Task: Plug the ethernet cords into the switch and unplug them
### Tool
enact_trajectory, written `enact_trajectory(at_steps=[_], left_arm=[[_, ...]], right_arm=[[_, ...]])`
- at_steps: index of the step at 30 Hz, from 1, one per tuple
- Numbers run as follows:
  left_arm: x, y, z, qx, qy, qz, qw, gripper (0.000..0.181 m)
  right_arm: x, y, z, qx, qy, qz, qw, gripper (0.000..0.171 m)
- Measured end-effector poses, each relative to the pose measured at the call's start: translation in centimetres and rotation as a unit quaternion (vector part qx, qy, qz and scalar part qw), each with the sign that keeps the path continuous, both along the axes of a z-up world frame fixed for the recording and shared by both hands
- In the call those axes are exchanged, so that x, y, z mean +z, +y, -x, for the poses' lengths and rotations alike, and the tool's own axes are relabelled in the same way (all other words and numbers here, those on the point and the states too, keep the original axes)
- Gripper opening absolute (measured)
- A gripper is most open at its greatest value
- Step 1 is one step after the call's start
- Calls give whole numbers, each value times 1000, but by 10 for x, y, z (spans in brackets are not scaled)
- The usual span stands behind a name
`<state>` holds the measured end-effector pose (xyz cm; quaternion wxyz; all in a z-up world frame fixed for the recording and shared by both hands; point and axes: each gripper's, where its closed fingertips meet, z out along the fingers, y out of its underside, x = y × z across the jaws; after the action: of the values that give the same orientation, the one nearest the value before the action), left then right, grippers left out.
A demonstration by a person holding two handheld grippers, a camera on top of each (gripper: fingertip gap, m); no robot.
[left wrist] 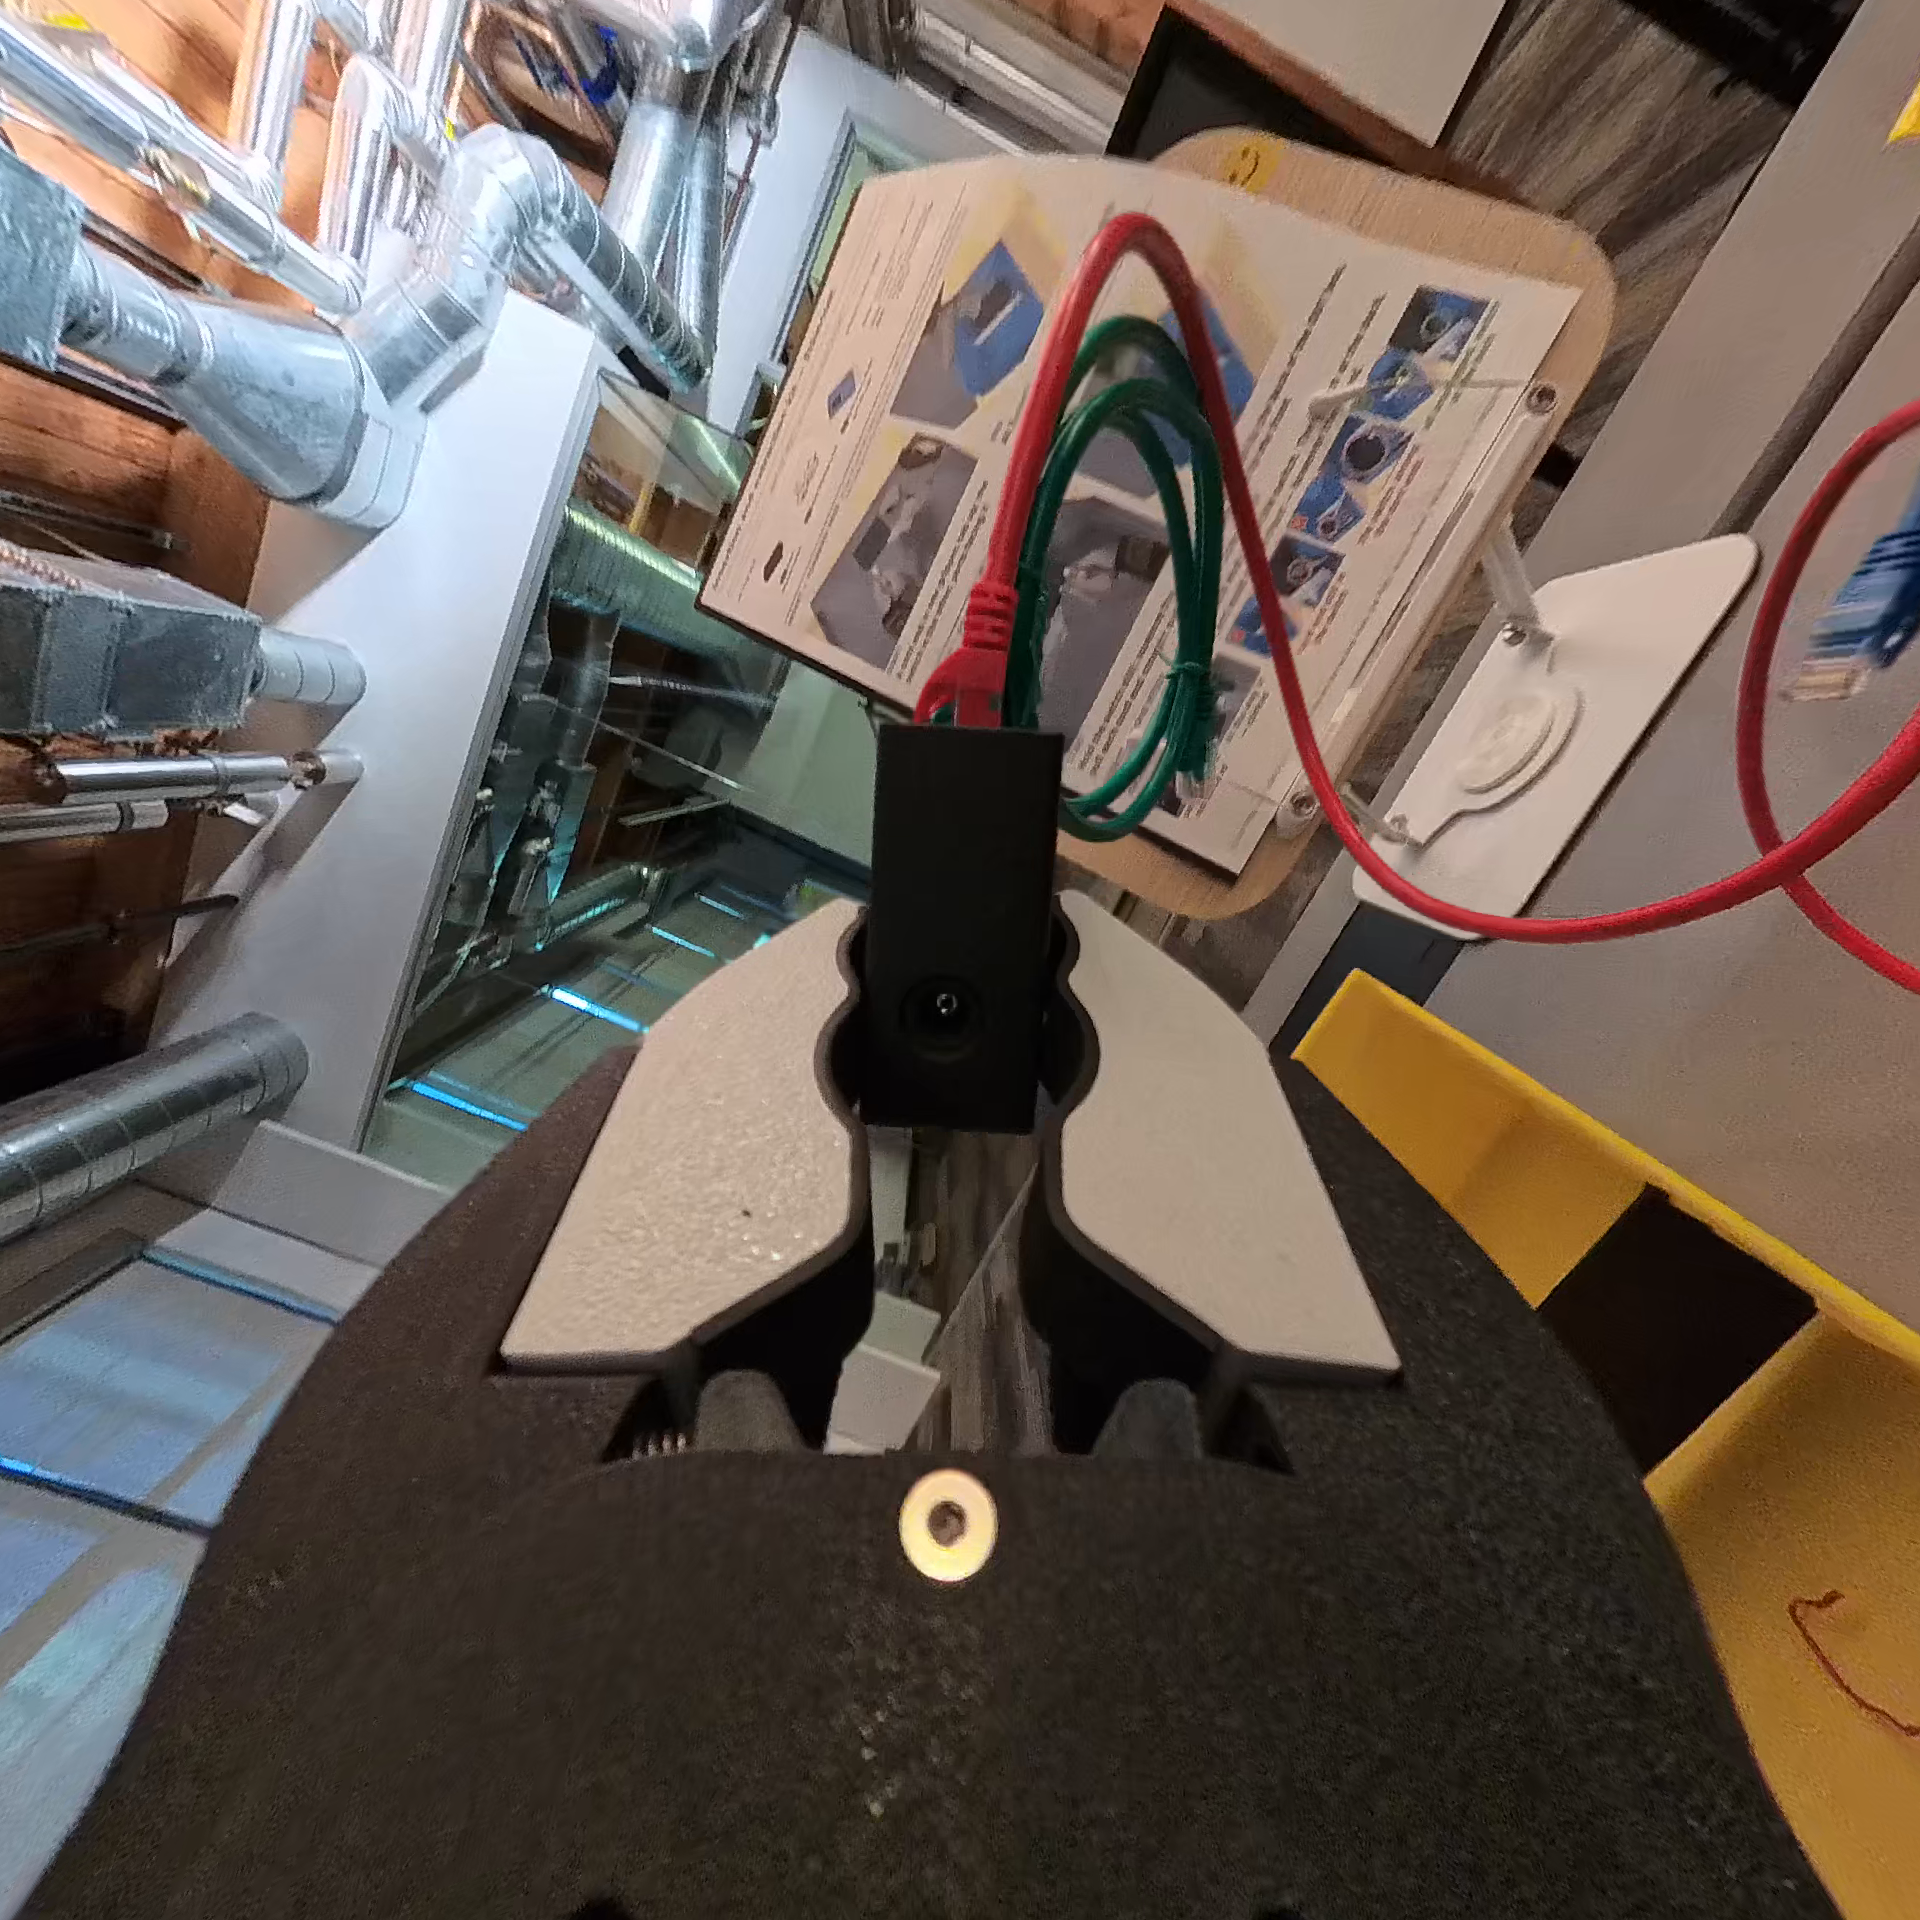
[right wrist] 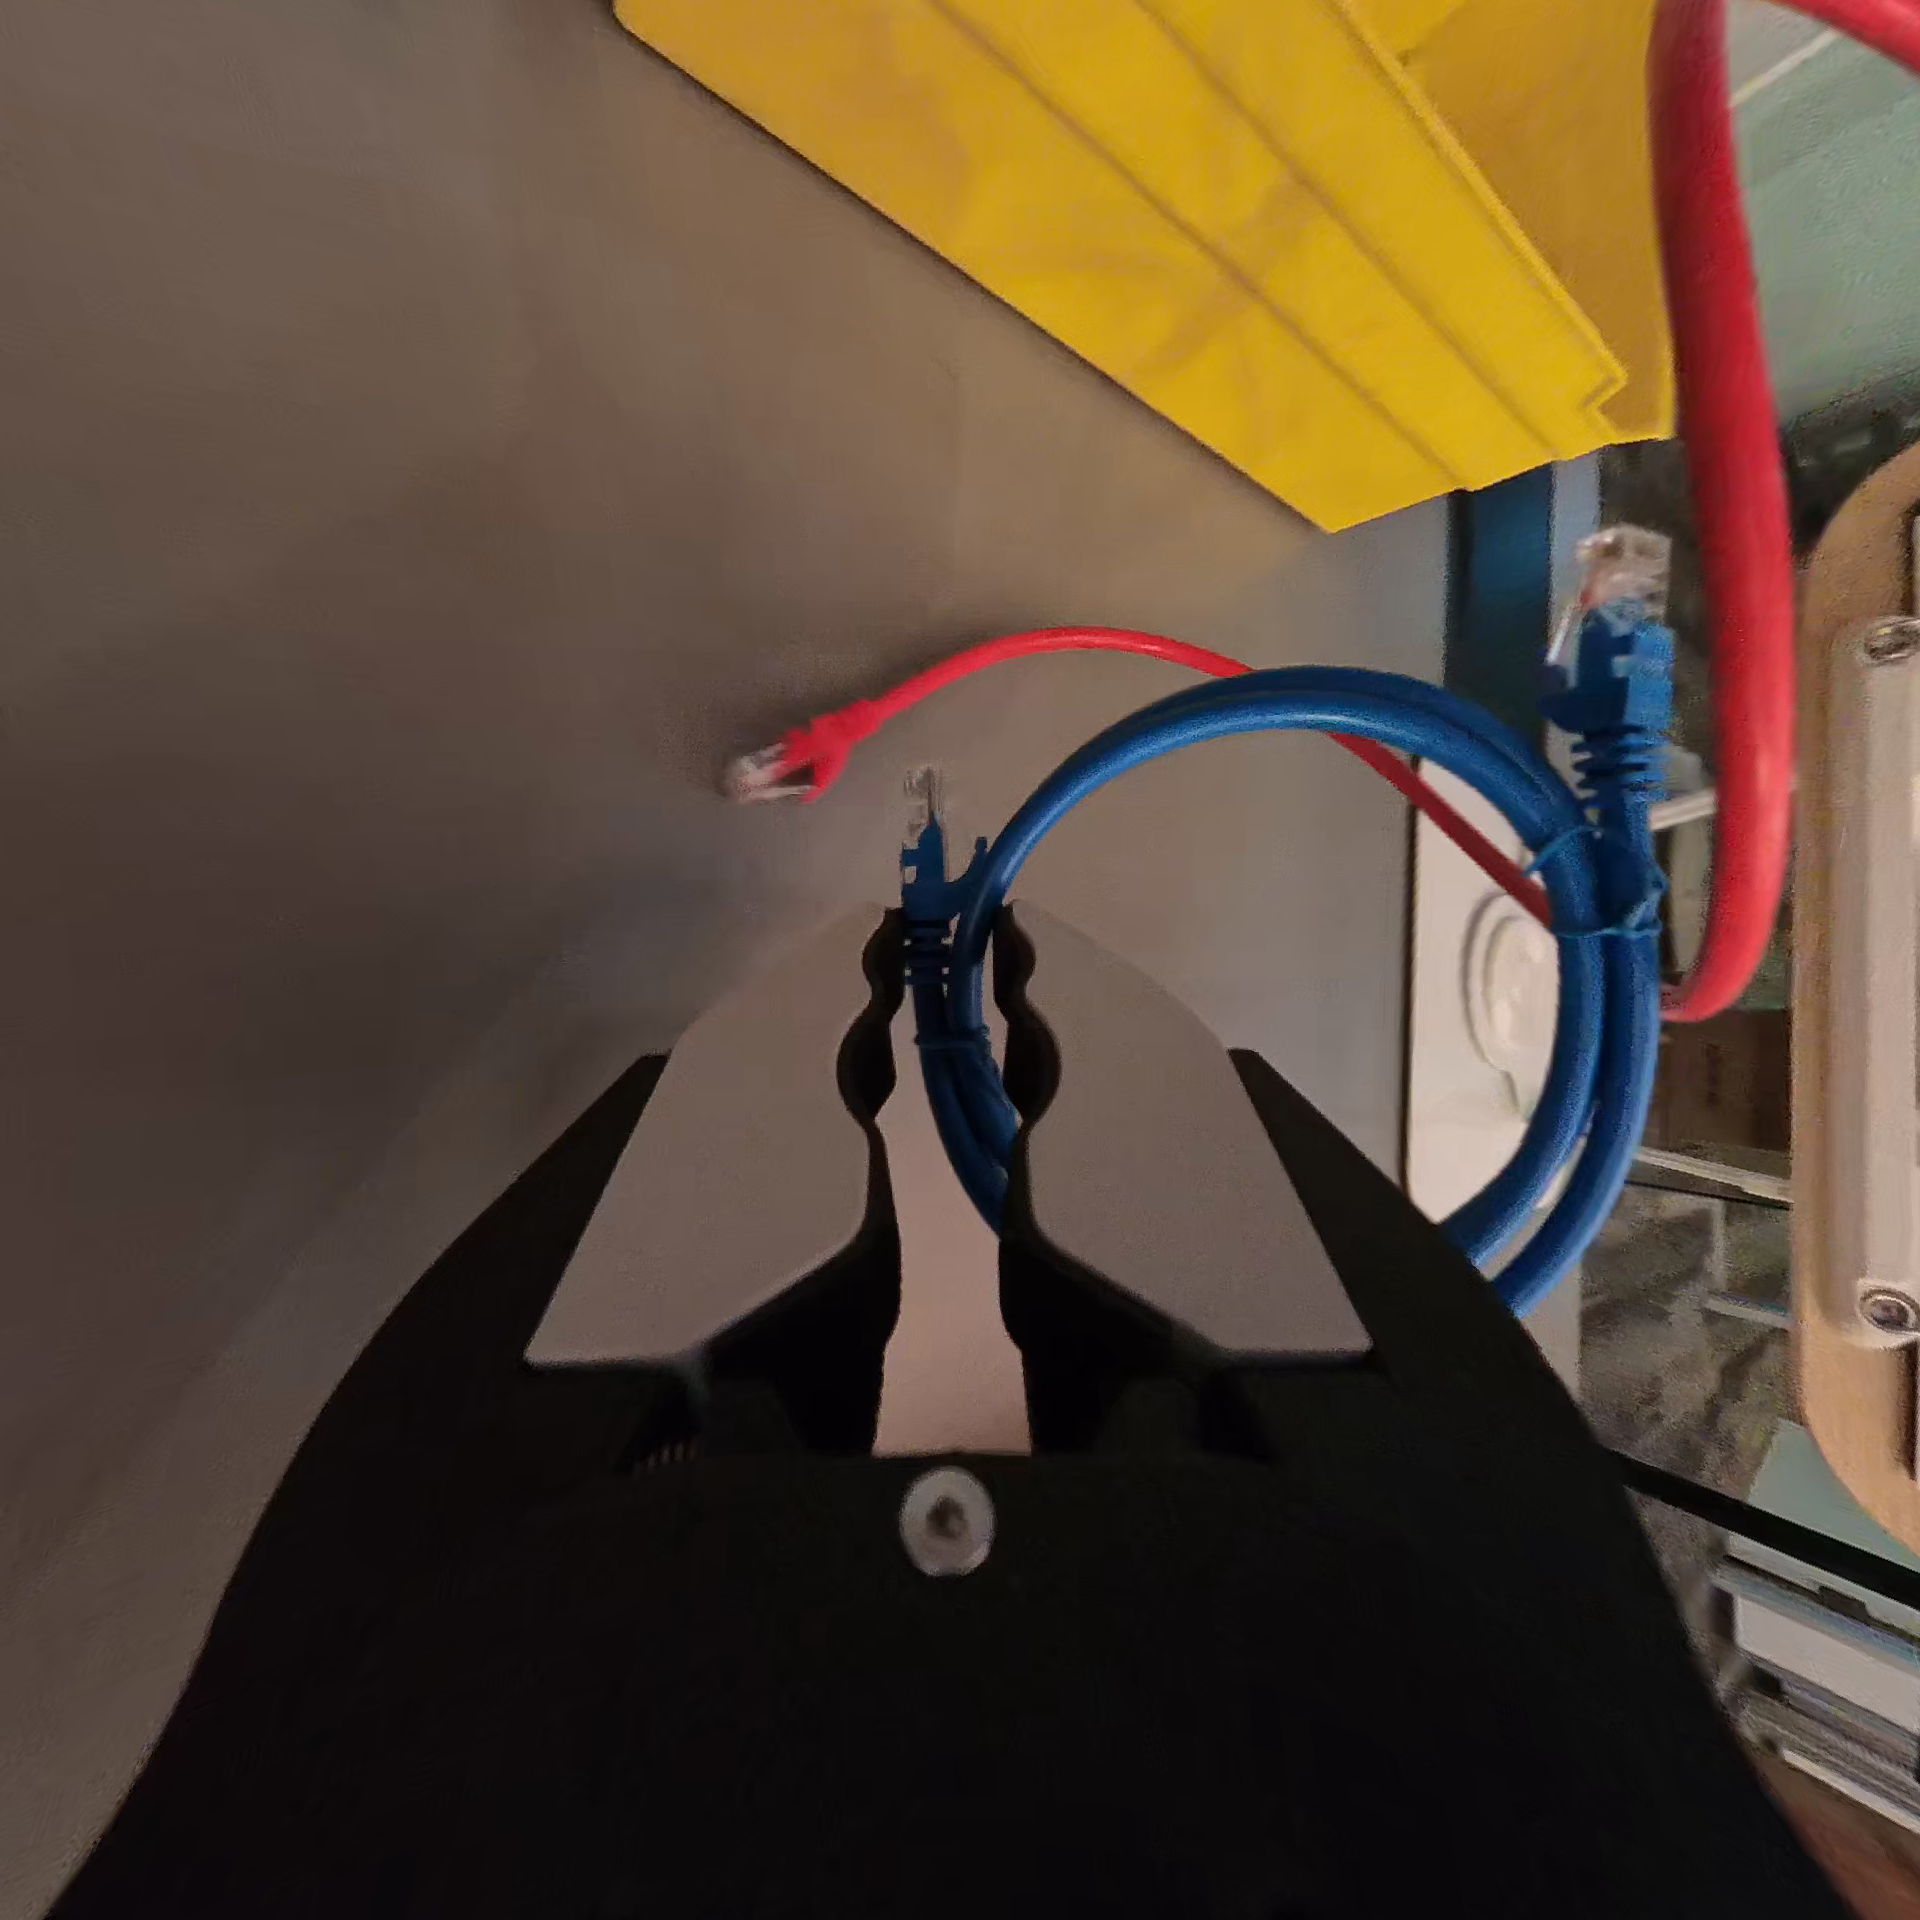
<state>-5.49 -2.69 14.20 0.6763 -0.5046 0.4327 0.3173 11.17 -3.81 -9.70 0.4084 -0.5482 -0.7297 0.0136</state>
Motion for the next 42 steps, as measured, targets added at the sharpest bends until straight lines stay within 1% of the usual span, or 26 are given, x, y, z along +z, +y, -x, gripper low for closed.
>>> enact_trajectory(at_steps=[5, 8, 11, 13, 16, 20, 23, 26, 29, 31, 33, 37, 42], left_arm=[[-5, 7, 6, 20, -2, 12, 1000, 29], [-5, 7, 2, 13, 1, 13, 1000, 29], [-6, 7, -7, 2, 5, 14, 1000, 29], [-9, 8, -15, -6, 12, 19, 1000, 29], [-17, 11, -34, -20, 32, 31, 999, 29], [-33, 16, -66, -42, 62, 49, 996, 29], [-42, 17, -88, -56, 79, 56, 994, 30], [-50, 17, -106, -68, 85, 68, 992, 29], [-57, 19, -117, -58, 96, 76, 991, 29], [-61, 20, -123, -48, 109, 77, 990, 29], [-64, 19, -129, -54, 120, 75, 989, 29], [-64, 16, -134, -68, 111, 75, 989, 29], [-62, 14, -134, -68, 110, 73, 989, 29]], right_arm=[[3, -36, -5, 64, -23, 81, 994, 17], [31, -52, 2, 97, 17, 79, 992, 17], [73, -54, 1, 88, 53, 1, 995, 17], [104, -49, -4, 59, 74, -72, 993, 17], [145, -44, -16, 15, 94, -165, 982, 18], [188, -28, -32, -25, 86, -260, 962, 18], [209, -16, -34, -22, 87, -305, 948, 18], [216, -5, -32, -21, 86, -337, 937, 18], [206, -2, -23, -6, 76, -354, 932, 18], [199, 1, -21, -10, 53, -380, 924, 18], [198, 1, -22, -15, 40, -395, 918, 18], [203, -1, -23, -26, 44, -405, 913, 18], [200, -3, -20, -28, 33, -414, 909, 18]])
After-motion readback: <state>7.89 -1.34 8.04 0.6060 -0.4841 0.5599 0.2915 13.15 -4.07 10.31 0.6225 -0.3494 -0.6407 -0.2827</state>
